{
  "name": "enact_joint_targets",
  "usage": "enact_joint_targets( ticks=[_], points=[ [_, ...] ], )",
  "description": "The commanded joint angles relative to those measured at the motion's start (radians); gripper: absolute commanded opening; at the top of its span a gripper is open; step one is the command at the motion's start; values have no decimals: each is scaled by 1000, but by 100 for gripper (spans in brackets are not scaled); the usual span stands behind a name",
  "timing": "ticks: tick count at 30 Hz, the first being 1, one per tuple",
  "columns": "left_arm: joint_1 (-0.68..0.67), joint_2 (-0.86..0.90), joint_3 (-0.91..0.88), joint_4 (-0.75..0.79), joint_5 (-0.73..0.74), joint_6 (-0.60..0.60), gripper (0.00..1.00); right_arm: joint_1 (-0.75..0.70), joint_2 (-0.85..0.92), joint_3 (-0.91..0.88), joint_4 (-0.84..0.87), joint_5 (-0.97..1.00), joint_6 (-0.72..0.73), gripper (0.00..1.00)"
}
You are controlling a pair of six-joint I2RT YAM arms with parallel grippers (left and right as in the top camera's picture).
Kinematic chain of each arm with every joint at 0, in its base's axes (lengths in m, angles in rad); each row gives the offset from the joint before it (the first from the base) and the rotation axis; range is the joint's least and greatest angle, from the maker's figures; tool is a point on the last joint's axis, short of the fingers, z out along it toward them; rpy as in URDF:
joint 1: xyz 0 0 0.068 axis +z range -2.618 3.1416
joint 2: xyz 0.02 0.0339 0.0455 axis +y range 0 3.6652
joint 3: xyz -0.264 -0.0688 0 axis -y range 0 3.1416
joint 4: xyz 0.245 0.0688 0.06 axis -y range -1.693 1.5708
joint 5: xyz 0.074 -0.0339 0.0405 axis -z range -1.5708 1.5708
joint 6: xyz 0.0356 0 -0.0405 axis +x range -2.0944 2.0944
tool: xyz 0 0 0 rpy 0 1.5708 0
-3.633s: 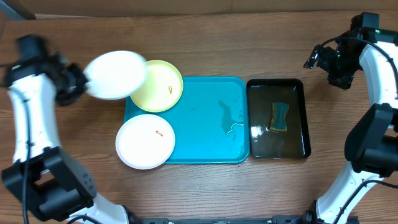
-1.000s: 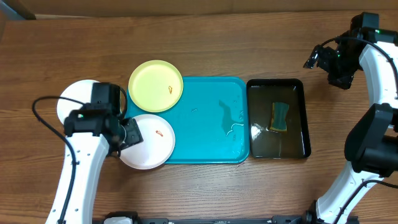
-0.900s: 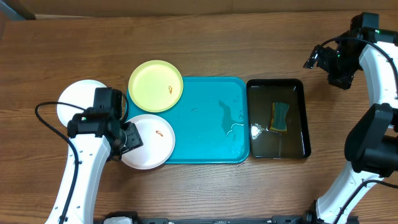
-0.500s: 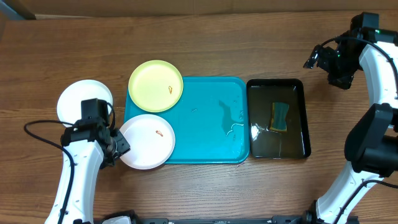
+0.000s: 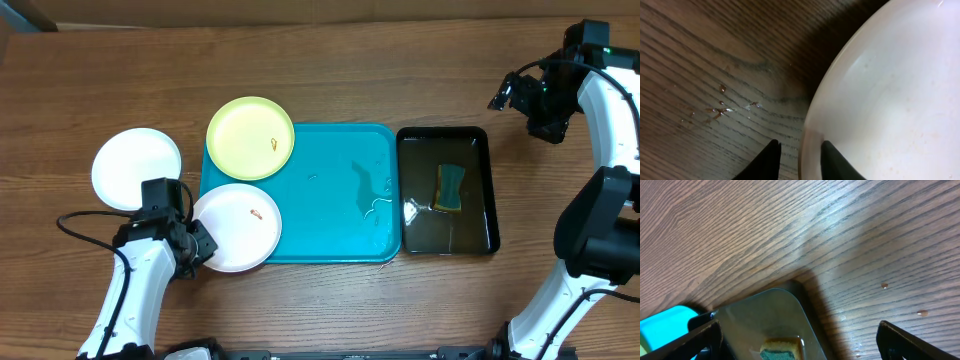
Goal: Clean dirty plates on tray and stack at the side
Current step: 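Grasp the lower white plate rim and slide it right across the tray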
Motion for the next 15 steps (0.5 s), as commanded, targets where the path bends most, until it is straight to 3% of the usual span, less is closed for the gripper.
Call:
enact_joint_targets(
  ticks=[1, 5, 15],
  points=[
    [3, 2, -12, 5, 33, -5, 22, -3, -31, 15, 3, -5, 4, 100],
    [2, 2, -13, 8, 82, 6, 4, -3, -31, 15, 3, -5, 4, 100],
    [-24, 1, -13, 62, 351, 171, 4, -3, -31, 15, 3, -5, 4, 100]
  ],
)
